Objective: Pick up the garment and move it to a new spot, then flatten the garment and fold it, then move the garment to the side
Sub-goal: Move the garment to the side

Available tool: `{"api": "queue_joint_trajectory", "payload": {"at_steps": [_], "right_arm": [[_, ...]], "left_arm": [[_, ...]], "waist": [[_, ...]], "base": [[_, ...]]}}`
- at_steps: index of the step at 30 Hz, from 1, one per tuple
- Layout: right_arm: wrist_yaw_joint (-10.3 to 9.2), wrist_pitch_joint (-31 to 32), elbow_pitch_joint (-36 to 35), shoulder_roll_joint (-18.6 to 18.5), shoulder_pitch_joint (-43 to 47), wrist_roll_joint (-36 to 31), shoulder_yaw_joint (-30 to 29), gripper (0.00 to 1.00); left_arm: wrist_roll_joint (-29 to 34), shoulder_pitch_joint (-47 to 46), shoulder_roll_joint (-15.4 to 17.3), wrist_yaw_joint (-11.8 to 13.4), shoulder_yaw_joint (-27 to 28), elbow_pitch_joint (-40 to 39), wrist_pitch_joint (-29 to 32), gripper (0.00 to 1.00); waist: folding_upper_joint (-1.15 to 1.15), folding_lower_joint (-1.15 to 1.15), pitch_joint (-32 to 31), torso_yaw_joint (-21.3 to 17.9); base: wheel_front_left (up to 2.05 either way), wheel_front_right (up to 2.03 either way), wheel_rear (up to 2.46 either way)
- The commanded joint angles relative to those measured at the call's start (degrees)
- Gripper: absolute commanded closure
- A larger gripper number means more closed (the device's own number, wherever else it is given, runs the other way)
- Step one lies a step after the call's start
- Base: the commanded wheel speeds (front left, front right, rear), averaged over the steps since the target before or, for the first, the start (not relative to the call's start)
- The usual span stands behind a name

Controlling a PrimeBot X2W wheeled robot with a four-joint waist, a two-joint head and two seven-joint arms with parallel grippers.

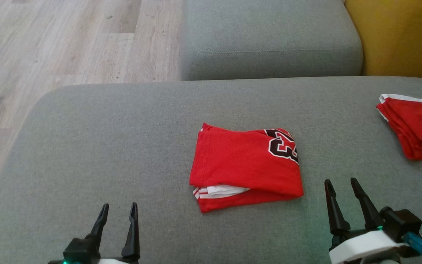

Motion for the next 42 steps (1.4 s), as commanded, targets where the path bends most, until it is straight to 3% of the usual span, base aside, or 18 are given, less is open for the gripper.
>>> {"api": "queue_joint_trajectory", "payload": {"at_steps": [1,18,24,33,38,40,41,42], "right_arm": [[0.39,-0.78,-1.94,-0.2,-1.63,-0.43,1.0,0.0],[0.39,-0.79,1.02,0.17,-4.06,-1.59,-1.12,0.0],[0.39,2.94,8.8,0.22,-11.86,-0.91,-1.52,0.0],[0.39,18.64,26.29,0.38,-26.08,4.44,-2.34,0.0],[0.39,21.08,33.25,0.29,-30.0,6.13,-0.69,0.02],[0.39,21.78,35.36,0.21,-30.99,6.9,0.21,0.87],[0.39,21.99,36.08,0.09,-31.37,7.25,0.77,1.0],[0.39,21.98,36.5,-0.09,-31.79,7.63,1.23,1.0]], "left_arm": [[0.63,-2.3,-0.49,0.17,2.11,-1.82,-0.71,0.0],[-0.07,-3.97,-0.62,-0.29,0.78,-2.55,-0.71,0.0],[0.11,-5.44,-0.63,-0.73,-0.45,-2.79,-0.71,0.0],[-0.12,-8.08,-0.64,-1.46,-2.6,-2.49,-0.71,0.0],[-0.48,-8.94,-0.64,-1.61,-3.34,-2.25,-0.71,0.0],[-0.47,-9.3,-0.64,-1.63,-3.5,-2.13,-0.71,0.0],[-0.43,-9.5,-0.64,-1.61,-3.55,-2.09,-0.71,0.0],[-0.41,-9.7,-0.64,-1.53,-3.5,-2.12,-0.71,0.0]], "waist": [[0.0,0.0,0.09,-0.01],[0.0,0.0,2.86,2.29],[0.0,0.0,4.64,3.47],[0.0,0.0,7.92,5.96],[0.0,0.0,9.25,7.21],[0.0,0.0,9.72,7.61],[0.0,0.0,9.93,7.78],[0.0,0.0,10.25,7.82]], "base": [[0.0,0.0,0.0],[0.0,0.0,0.0],[0.0,0.0,0.0],[0.0,0.0,0.0],[0.0,0.0,0.0],[0.0,0.0,0.0],[0.0,0.0,0.0],[0.0,0.0,0.0]]}}
